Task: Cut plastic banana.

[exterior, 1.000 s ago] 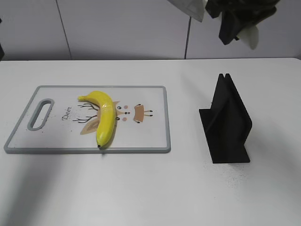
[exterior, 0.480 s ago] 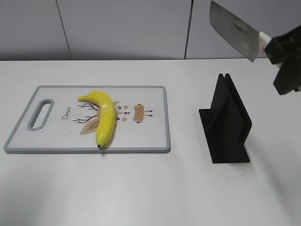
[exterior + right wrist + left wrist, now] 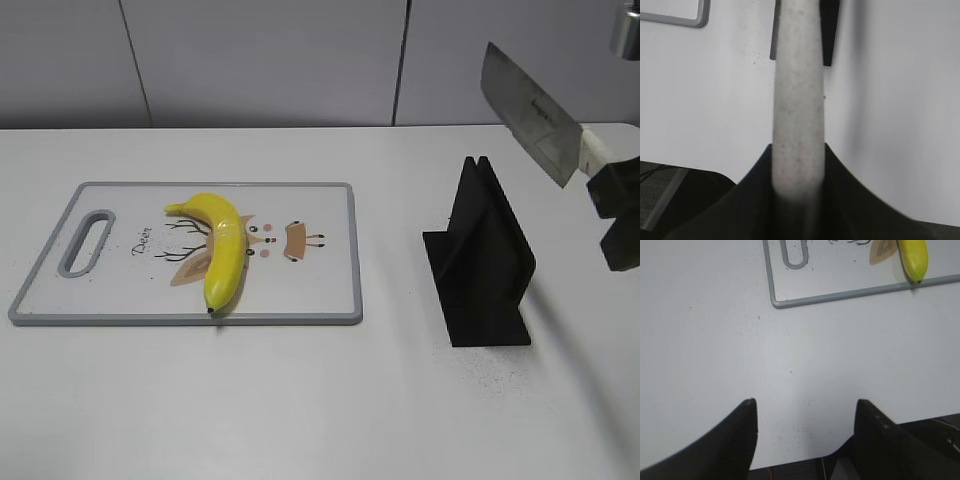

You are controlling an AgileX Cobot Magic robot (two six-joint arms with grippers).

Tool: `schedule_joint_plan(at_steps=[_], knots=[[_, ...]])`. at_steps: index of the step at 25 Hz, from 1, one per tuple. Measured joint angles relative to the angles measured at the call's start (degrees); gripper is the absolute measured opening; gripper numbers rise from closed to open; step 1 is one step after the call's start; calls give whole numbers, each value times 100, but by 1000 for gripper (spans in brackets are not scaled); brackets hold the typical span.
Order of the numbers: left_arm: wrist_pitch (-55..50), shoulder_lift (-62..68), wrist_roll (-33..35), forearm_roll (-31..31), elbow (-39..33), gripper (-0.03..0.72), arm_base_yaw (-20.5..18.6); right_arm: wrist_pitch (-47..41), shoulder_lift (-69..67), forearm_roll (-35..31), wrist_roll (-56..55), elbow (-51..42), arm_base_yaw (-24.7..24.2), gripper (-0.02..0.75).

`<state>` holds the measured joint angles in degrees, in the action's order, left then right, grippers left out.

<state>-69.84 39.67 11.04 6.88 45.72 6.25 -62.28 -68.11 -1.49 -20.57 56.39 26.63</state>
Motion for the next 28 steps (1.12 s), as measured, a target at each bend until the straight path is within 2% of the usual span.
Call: schedule_joint_plan(at_steps=[7, 16, 28], knots=[[77, -1313, 0, 0, -938, 574, 0, 134, 5, -2, -7, -110, 0, 160], [478, -2843, -20, 5, -1597, 574, 0, 363, 5, -9, -11, -110, 0, 160], [733, -3888, -150, -27, -1717, 574, 0, 682, -615, -9, -213, -110, 0, 160]])
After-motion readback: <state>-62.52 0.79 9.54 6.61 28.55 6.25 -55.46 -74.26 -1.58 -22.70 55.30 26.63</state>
